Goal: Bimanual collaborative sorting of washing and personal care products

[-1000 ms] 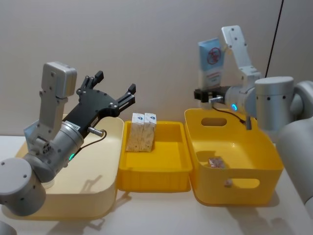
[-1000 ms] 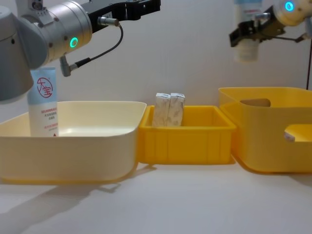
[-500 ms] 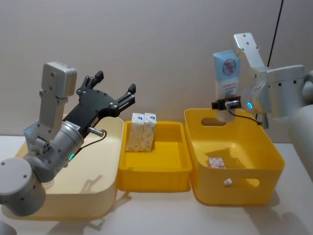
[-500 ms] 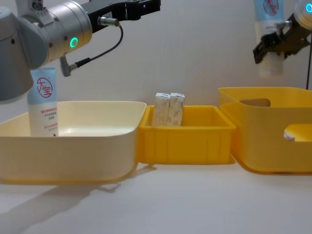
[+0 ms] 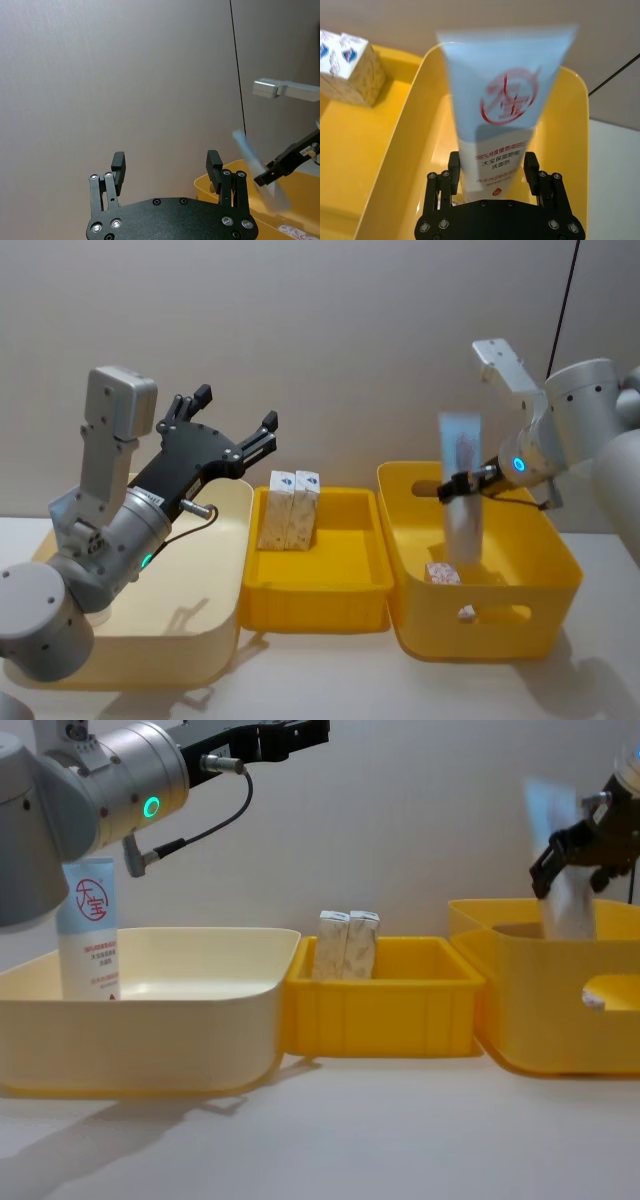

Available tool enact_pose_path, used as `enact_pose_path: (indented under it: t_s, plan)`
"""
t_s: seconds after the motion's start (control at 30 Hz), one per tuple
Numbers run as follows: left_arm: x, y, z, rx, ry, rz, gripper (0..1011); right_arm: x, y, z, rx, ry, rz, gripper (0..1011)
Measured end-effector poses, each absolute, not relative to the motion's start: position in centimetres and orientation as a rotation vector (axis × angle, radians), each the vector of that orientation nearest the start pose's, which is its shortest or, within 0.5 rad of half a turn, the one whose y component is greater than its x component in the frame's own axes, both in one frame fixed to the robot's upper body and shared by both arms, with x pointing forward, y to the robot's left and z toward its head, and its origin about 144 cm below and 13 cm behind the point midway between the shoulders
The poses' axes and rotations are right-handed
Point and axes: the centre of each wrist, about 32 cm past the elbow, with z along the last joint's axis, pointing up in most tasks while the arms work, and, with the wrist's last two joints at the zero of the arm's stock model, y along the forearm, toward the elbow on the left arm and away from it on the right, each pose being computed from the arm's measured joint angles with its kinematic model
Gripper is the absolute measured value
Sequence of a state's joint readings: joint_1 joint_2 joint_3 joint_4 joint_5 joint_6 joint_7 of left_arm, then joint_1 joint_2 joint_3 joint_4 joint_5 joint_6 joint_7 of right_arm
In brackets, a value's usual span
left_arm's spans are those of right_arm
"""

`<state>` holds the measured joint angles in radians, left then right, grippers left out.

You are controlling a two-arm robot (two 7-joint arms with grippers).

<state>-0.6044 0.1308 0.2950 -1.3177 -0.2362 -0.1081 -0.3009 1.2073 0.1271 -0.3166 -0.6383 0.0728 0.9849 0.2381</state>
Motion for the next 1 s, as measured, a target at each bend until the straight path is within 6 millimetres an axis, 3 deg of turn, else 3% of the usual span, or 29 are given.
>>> enact_pose_path:
  t_s: [0.33,0.67,1.0]
  plan:
    - [60.0,18.5,129.5,-0.256,-0.339,0.999,1003,72.8,-24.3,140.4,-0.826,0.551,-1.283,1001]
    - [60.0,18.5,129.5,-0.256,-0.339,0.999,1003,73.2,-24.7,140.5,-0.869,0.597,-1.259,1001]
    - [60.0,18.5,129.5,-0.256,-0.339,0.999,1003,72.0,-24.8,140.7,-0.832,0.556,-1.260,1001]
